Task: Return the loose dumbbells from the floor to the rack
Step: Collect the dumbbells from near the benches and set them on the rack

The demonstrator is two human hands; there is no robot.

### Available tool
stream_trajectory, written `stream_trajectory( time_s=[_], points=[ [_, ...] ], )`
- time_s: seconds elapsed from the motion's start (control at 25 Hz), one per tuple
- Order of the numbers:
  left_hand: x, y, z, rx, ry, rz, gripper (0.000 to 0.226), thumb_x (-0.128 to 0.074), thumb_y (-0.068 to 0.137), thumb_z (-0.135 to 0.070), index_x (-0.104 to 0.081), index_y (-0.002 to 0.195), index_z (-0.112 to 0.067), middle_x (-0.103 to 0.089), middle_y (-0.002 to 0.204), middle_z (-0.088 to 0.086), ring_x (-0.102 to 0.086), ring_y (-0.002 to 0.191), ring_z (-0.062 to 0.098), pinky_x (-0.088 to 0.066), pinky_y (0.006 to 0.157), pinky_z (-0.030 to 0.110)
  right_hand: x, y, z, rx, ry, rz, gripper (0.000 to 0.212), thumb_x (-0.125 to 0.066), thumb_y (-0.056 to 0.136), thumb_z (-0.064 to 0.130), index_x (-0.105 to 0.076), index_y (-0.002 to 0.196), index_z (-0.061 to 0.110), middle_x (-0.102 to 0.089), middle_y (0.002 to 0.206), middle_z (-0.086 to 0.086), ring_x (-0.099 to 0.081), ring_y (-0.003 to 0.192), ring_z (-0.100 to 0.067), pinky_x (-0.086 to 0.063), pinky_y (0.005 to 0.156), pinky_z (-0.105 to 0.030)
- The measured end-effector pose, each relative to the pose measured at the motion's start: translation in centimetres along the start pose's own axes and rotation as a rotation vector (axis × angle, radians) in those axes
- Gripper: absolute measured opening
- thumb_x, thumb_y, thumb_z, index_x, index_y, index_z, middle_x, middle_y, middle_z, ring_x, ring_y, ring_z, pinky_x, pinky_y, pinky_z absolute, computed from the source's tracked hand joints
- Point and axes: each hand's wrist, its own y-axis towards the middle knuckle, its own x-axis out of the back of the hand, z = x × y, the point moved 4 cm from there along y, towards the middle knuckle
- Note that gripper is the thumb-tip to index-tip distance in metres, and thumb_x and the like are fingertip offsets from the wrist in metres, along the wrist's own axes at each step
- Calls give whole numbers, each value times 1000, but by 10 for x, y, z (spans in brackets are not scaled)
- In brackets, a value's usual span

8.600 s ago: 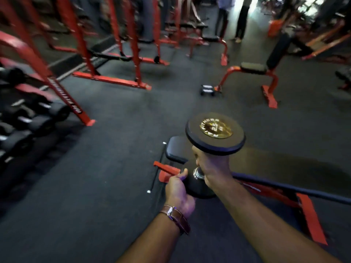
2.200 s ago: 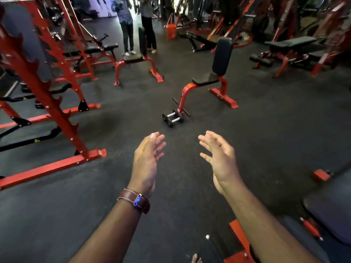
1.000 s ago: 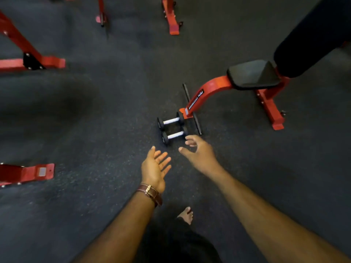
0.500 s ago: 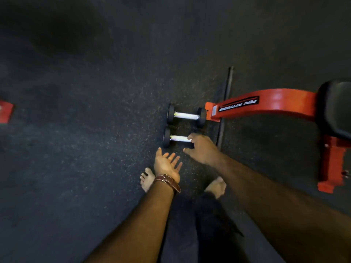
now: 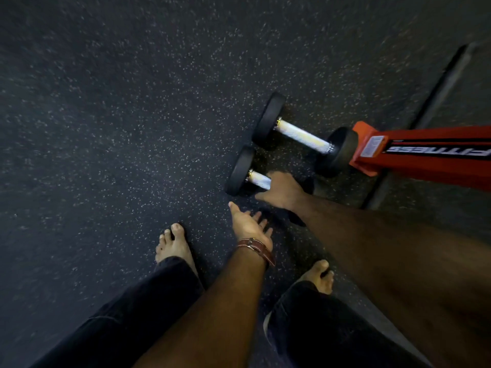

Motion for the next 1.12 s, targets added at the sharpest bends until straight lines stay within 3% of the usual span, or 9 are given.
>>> stream_trajectory(
  time_s=[0.24, 0.4, 0.48, 0.56, 0.68, 0.8, 0.92, 1.04, 1.12],
  points=[
    [23, -23, -20, -31, -3, -45, 91, -21, 91, -76, -32, 152, -9, -41, 154, 17, -29, 147, 35, -15, 120, 51, 6, -12, 4, -120, -46, -49, 39, -68, 77, 41, -67, 104, 14, -70, 110, -13, -67, 98, -33, -50, 74, -32],
    [39, -97, -51, -66, -35, -3, 90, -18, 91, -77, -38, 148, -9, -49, 148, 15, -33, 144, 35, -16, 120, 50, 41, -91, 29, -171, 261, -85, 40, -72, 68, 38, -68, 95, 9, -66, 89, -8, -67, 85, -27, -47, 67, -30],
    [37, -156, -64, -93, -19, 85, 89, -19, 91, -77, -43, 144, -10, -54, 143, 15, -38, 140, 35, -18, 120, 50, 74, -141, 53, -82, 510, -169, 40, -74, 59, 33, -69, 93, 10, -73, 89, -8, -70, 88, -31, -55, 72, -38],
    [25, -217, -79, -135, 9, 201, 87, -20, 91, -76, -48, 141, -10, -58, 139, 14, -44, 135, 34, -20, 120, 49, 118, -189, 85, 49, 740, -239, 25, -77, 61, 21, -70, 84, 16, -74, 80, -5, -69, 79, -29, -57, 73, -44],
    [-4, -305, -108, -229, 92, 325, 80, -26, 93, -73, -55, 134, -10, -65, 129, 13, -54, 126, 30, -30, 116, 47, 199, -257, 139, 199, 953, -255, 15, -72, 64, 10, -68, 67, 25, -66, 61, 7, -60, 60, -12, -46, 58, -32],
    [-31, -407, -135, -327, 179, 452, 72, -35, 96, -66, -59, 130, -7, -70, 122, 16, -63, 117, 29, -47, 98, 42, 290, -324, 189, 309, 1030, -276, 30, -64, 69, -2, -58, 56, 24, -53, 46, 12, -50, 44, -5, -37, 47, -23],
    [-38, -492, -150, -365, 270, 481, 61, -42, 97, -57, -60, 126, -6, -70, 120, 15, -64, 113, 28, -49, 82, 38, 366, -385, 225, 454, 1050, -341, 38, -64, 73, -3, -56, 53, 29, -49, 45, 11, -45, 41, -5, -36, 45, -24],
    [-40, -575, -158, -313, 248, 593, 60, -45, 97, -54, -60, 126, -4, -70, 120, 19, -68, 104, 30, -51, 78, 39, 427, -443, 254, 552, 1112, -436, 27, -71, 73, 2, -57, 66, 23, -51, 47, 11, -45, 42, -6, -37, 44, -22],
    [-39, -632, -155, -240, 146, 718, 61, -48, 96, -53, -63, 125, -2, -71, 117, 22, -71, 100, 32, -52, 87, 42, 455, -479, 271, 586, 1124, -437, 19, -73, 70, 15, -56, 73, 20, -54, 50, 11, -48, 46, -6, -40, 47, -20]
  ],
)
